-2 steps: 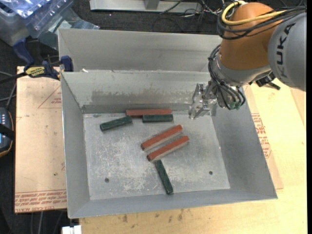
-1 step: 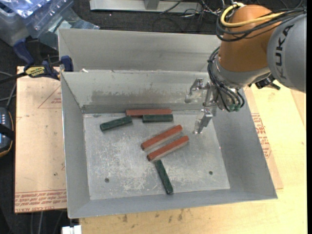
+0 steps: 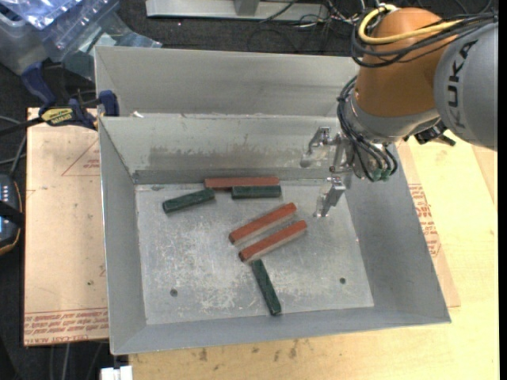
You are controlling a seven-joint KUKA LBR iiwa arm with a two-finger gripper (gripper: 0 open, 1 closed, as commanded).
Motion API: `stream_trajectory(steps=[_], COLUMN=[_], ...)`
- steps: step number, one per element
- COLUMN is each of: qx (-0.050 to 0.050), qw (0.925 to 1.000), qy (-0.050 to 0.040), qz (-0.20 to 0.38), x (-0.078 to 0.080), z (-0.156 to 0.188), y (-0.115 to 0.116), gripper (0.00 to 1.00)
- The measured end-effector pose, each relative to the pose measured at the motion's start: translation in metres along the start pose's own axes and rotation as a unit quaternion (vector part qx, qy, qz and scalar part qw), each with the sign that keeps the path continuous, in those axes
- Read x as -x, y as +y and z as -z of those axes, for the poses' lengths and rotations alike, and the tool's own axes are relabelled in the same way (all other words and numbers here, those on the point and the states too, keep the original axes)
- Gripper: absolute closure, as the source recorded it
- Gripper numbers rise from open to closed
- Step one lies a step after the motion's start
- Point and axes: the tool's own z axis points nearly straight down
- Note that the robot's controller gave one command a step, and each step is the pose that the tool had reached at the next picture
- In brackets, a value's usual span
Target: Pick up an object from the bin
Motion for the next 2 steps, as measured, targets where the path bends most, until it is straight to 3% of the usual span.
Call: stream_trajectory(steps=[1, 2], qx=[0.000, 0.000], qw=[0.9997, 1.0000], qy=[-0.0034, -0.0009], qz=[0.023, -0.001], x=[0.007, 0.005], z=[-0.045, -0.115], y=[0.004, 0.014], gripper=[0.00, 0.00])
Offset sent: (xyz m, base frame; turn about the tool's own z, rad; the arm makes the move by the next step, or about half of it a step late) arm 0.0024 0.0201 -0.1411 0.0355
